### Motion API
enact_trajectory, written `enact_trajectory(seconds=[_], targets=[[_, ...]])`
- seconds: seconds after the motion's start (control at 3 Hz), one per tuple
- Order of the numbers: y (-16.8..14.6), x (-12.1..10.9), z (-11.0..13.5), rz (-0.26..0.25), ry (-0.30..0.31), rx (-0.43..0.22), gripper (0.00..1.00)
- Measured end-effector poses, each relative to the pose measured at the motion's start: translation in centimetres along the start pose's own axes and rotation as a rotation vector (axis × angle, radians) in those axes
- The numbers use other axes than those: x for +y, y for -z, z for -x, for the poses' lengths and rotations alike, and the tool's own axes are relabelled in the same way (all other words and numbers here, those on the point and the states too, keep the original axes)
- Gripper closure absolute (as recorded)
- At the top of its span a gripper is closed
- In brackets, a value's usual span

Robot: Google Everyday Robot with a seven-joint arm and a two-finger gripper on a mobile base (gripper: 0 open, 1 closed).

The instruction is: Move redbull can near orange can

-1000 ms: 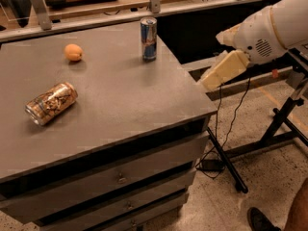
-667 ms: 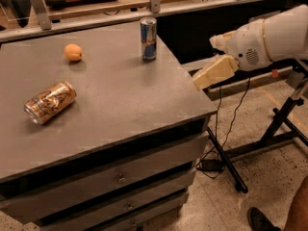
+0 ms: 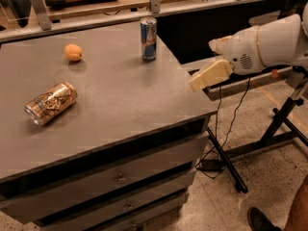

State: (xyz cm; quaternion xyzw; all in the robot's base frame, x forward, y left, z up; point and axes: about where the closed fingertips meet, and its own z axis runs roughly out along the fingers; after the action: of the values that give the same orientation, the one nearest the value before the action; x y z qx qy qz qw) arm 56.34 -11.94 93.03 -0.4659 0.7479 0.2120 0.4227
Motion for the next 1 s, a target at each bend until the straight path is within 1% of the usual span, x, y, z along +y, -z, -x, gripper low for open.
enact_trajectory(seconds=[0.33,0.67,1.0], targets=[[-1.4,-2.4,-1.3,-0.07,-0.029,-0.037,0.0],[-2.8,-4.8,-1.1,-0.108,-0.019,-0.085,0.0],[-4.7,-6.4,-0.4,-0.096,-0.007,-0.126,0.0]])
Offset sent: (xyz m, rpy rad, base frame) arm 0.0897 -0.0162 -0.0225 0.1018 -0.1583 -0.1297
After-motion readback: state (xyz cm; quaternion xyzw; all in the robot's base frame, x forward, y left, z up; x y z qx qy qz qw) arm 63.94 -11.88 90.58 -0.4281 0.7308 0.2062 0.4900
